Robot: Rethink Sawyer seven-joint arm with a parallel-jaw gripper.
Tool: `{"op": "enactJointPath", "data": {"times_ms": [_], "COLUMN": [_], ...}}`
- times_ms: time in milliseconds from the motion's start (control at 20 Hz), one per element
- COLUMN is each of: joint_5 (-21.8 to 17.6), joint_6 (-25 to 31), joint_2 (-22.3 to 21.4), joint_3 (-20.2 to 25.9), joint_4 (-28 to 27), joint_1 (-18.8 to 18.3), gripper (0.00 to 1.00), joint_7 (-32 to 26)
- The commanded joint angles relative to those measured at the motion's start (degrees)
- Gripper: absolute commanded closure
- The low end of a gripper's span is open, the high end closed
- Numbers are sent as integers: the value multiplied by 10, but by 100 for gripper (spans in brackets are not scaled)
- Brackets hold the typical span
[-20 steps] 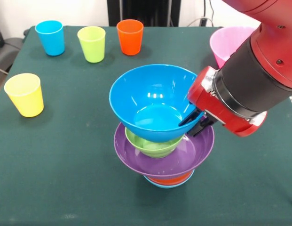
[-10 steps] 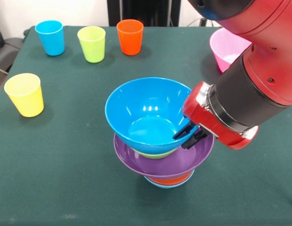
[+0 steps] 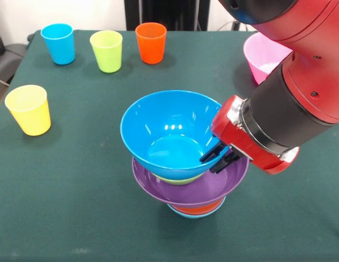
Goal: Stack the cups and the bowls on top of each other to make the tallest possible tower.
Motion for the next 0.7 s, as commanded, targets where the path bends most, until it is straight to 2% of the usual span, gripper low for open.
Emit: {"op": "enactJointPath", "data": {"times_ms": [50, 250, 700], "joint_5": [-41, -43, -33], "joint_6": [-31, -26, -20], "joint_2": [12, 13, 1], "joint_3": [24, 28, 7], "joint_4": [3, -1, 12], "joint_1": [0, 0, 5], "gripper": [100, 100, 100], "joint_7": [-80, -80, -64]}}
